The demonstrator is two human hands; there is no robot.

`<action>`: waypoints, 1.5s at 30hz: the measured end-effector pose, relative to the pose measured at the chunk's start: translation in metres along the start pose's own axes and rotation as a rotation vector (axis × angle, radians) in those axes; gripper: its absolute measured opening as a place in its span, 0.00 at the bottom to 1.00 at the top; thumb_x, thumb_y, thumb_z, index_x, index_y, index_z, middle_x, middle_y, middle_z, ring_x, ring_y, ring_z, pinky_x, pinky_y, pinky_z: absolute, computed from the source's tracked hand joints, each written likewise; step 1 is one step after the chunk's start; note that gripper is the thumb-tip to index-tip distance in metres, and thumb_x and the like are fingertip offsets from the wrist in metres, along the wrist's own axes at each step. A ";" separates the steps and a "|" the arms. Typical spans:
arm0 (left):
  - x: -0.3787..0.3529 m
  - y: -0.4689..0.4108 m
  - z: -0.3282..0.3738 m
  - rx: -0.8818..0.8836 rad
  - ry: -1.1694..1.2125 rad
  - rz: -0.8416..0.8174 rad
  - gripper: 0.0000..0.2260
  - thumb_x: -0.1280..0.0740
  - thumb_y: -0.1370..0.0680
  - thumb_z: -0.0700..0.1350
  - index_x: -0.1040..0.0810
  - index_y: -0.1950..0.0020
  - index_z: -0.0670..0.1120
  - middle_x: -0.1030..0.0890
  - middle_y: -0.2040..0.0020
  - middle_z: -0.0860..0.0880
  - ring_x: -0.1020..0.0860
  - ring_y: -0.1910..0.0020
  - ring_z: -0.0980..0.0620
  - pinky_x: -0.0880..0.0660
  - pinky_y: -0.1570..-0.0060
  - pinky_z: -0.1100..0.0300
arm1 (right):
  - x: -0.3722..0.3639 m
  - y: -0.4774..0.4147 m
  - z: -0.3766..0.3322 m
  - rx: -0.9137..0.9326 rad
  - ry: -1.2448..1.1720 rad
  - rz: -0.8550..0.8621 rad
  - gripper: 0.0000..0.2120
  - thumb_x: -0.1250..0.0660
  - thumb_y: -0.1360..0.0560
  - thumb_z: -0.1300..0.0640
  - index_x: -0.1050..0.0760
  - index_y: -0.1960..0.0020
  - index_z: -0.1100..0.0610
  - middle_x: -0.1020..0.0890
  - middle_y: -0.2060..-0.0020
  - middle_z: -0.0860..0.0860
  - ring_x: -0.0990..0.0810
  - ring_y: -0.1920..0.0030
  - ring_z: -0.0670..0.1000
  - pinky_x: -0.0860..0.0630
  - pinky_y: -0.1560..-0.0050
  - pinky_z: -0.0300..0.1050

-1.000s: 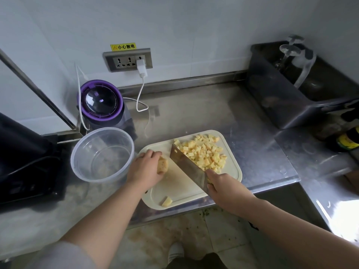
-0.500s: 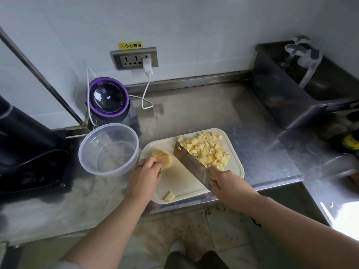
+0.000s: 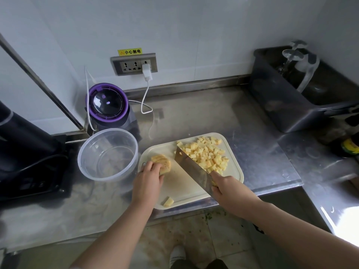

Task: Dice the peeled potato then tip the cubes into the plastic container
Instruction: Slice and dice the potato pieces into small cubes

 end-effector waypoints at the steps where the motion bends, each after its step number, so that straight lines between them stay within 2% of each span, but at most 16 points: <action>1: -0.001 0.001 0.000 -0.027 -0.007 -0.005 0.13 0.23 0.31 0.41 0.18 0.48 0.45 0.20 0.51 0.46 0.19 0.57 0.43 0.19 0.61 0.50 | 0.000 0.000 0.000 0.002 0.003 -0.001 0.14 0.49 0.16 0.53 0.39 0.31 0.52 0.23 0.54 0.51 0.21 0.61 0.47 0.27 0.66 0.38; 4: -0.005 0.004 -0.002 -0.154 -0.116 -0.010 0.20 0.20 0.38 0.37 0.17 0.47 0.45 0.20 0.52 0.46 0.19 0.62 0.42 0.19 0.65 0.51 | 0.001 0.000 0.000 0.011 0.004 -0.003 0.15 0.49 0.16 0.54 0.39 0.31 0.52 0.23 0.55 0.50 0.22 0.61 0.47 0.28 0.67 0.37; 7: -0.008 0.008 -0.006 -0.258 -0.235 -0.013 0.27 0.20 0.43 0.35 0.17 0.45 0.46 0.21 0.49 0.46 0.19 0.59 0.40 0.20 0.64 0.50 | 0.002 0.000 -0.002 0.019 -0.004 0.001 0.14 0.49 0.16 0.54 0.39 0.32 0.53 0.23 0.54 0.51 0.22 0.61 0.47 0.27 0.66 0.38; 11: -0.006 0.006 0.000 -0.240 -0.233 -0.005 0.24 0.20 0.43 0.35 0.17 0.48 0.45 0.21 0.51 0.46 0.19 0.59 0.42 0.20 0.61 0.51 | 0.005 -0.002 -0.003 0.014 0.000 0.011 0.14 0.50 0.16 0.55 0.38 0.32 0.53 0.23 0.53 0.52 0.21 0.59 0.48 0.23 0.61 0.42; 14: -0.006 0.002 0.006 -0.126 -0.170 -0.023 0.18 0.21 0.37 0.39 0.18 0.49 0.45 0.22 0.51 0.46 0.19 0.59 0.44 0.20 0.60 0.52 | 0.006 -0.002 -0.004 0.023 0.005 0.018 0.14 0.50 0.16 0.55 0.39 0.31 0.53 0.23 0.53 0.51 0.21 0.59 0.47 0.25 0.64 0.40; 17: -0.007 0.001 0.008 0.021 -0.158 -0.069 0.15 0.33 0.23 0.46 0.26 0.37 0.47 0.28 0.37 0.46 0.23 0.42 0.47 0.26 0.41 0.58 | 0.006 -0.001 -0.003 0.023 0.006 0.018 0.14 0.50 0.16 0.55 0.38 0.31 0.53 0.23 0.53 0.51 0.21 0.59 0.47 0.27 0.66 0.37; 18: -0.007 0.000 0.008 0.037 -0.173 -0.057 0.15 0.36 0.21 0.46 0.28 0.35 0.47 0.30 0.35 0.46 0.25 0.40 0.48 0.28 0.39 0.59 | 0.007 -0.001 -0.002 0.024 0.007 0.019 0.14 0.50 0.16 0.54 0.38 0.31 0.52 0.23 0.52 0.51 0.21 0.59 0.47 0.28 0.67 0.37; 22: -0.004 -0.008 0.010 0.028 -0.201 -0.065 0.12 0.38 0.20 0.45 0.27 0.36 0.49 0.28 0.36 0.48 0.25 0.43 0.48 0.28 0.44 0.59 | 0.007 0.000 0.001 0.024 0.011 0.026 0.14 0.50 0.16 0.54 0.38 0.31 0.53 0.25 0.54 0.49 0.24 0.63 0.45 0.33 0.71 0.34; 27: 0.006 0.001 0.016 -0.070 -0.168 -0.110 0.09 0.36 0.23 0.46 0.23 0.44 0.46 0.21 0.46 0.49 0.23 0.48 0.46 0.26 0.50 0.57 | 0.008 0.003 0.002 0.025 0.007 0.026 0.14 0.49 0.16 0.53 0.39 0.31 0.52 0.25 0.54 0.48 0.24 0.63 0.45 0.32 0.69 0.34; 29: 0.010 0.014 0.023 -0.139 -0.159 -0.151 0.10 0.36 0.23 0.47 0.25 0.44 0.47 0.21 0.46 0.50 0.22 0.49 0.48 0.26 0.48 0.57 | 0.008 0.004 0.001 0.030 0.001 0.023 0.15 0.49 0.16 0.53 0.39 0.31 0.53 0.26 0.55 0.48 0.25 0.64 0.44 0.34 0.70 0.33; 32: 0.007 0.036 0.031 -0.200 -0.126 -0.236 0.09 0.38 0.21 0.48 0.28 0.42 0.48 0.25 0.43 0.51 0.23 0.49 0.51 0.26 0.51 0.61 | 0.008 0.006 -0.002 0.039 -0.015 0.022 0.14 0.48 0.16 0.54 0.39 0.31 0.53 0.26 0.56 0.48 0.26 0.64 0.43 0.35 0.70 0.33; 37: -0.002 0.052 0.032 -0.169 -0.104 -0.301 0.14 0.38 0.21 0.53 0.30 0.39 0.48 0.29 0.41 0.52 0.23 0.48 0.53 0.25 0.52 0.64 | 0.009 0.009 -0.007 0.058 -0.019 0.015 0.14 0.49 0.16 0.54 0.38 0.31 0.54 0.24 0.55 0.50 0.23 0.60 0.46 0.27 0.64 0.37; 41: -0.007 0.054 0.028 -0.121 -0.068 -0.320 0.14 0.38 0.22 0.55 0.31 0.41 0.49 0.28 0.43 0.52 0.23 0.50 0.53 0.25 0.53 0.63 | 0.010 0.012 -0.007 0.061 -0.009 0.008 0.16 0.49 0.16 0.54 0.40 0.30 0.53 0.24 0.54 0.50 0.23 0.60 0.46 0.29 0.65 0.36; 45: -0.009 0.053 0.027 -0.092 -0.047 -0.340 0.13 0.36 0.21 0.54 0.31 0.41 0.49 0.27 0.43 0.53 0.23 0.50 0.55 0.23 0.52 0.64 | 0.009 0.015 -0.004 0.068 -0.010 0.009 0.16 0.49 0.16 0.55 0.40 0.29 0.53 0.26 0.58 0.49 0.26 0.64 0.44 0.33 0.69 0.35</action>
Point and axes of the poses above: each hand's wrist, its own y-axis away from the middle knuckle, its own x-axis out of the back of the hand, z = x × y, the point moved 7 cm from there along -y, towards the middle knuckle
